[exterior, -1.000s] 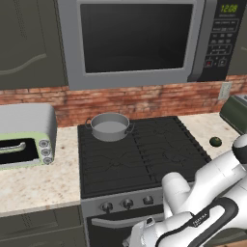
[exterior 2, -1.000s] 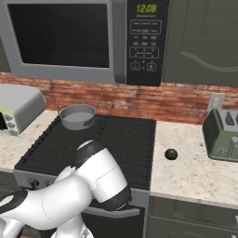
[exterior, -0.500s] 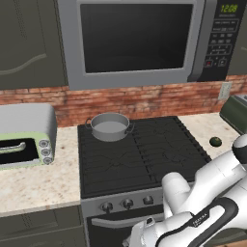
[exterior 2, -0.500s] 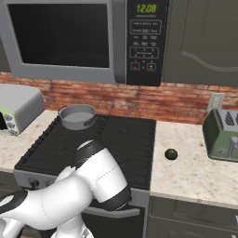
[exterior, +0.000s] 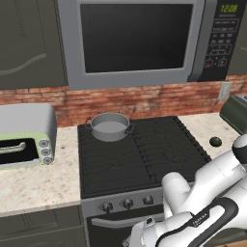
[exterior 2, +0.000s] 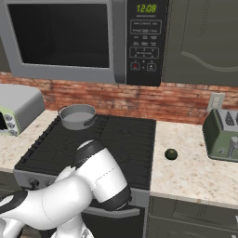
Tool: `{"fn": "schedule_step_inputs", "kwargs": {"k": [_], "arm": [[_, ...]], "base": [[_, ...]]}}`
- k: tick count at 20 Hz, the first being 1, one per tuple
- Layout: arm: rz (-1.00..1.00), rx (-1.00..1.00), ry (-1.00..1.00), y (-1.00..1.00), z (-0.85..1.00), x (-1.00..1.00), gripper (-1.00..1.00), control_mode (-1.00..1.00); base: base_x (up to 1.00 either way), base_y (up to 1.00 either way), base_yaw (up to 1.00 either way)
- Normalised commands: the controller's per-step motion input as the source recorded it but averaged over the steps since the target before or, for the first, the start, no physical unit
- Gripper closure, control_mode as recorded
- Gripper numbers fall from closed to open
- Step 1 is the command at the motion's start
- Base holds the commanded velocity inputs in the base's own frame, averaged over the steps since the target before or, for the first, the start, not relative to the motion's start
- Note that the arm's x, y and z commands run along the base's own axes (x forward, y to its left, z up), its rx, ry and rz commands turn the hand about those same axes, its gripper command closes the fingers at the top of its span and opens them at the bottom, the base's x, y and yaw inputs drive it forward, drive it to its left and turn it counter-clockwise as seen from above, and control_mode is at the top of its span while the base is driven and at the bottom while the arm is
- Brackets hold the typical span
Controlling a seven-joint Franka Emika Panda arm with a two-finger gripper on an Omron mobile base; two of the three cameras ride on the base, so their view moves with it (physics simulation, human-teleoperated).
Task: Turn on the burner for the pot on the stove. Wait thirty seconds for the pot to heat up. Then add the squash to the pot.
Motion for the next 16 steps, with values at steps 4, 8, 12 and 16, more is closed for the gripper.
{"fn": "schedule_step_inputs", "kwargs": {"k": [4, 8, 12, 16], "arm": [[0.0, 0.0, 0.0, 0.0, 0.0, 0.0, -1.0, -1.0], [0.0, 0.0, 0.0, 0.0, 0.0, 0.0, -1.0, -1.0], [0.0, 0.0, 0.0, 0.0, 0.0, 0.0, -1.0, -1.0], [0.0, 0.0, 0.0, 0.0, 0.0, 0.0, -1.0, -1.0]], "base": [[0.0, 0.0, 0.0], [0.0, 0.0, 0.0], [0.0, 0.0, 0.0], [0.0, 0.0, 0.0]]}}
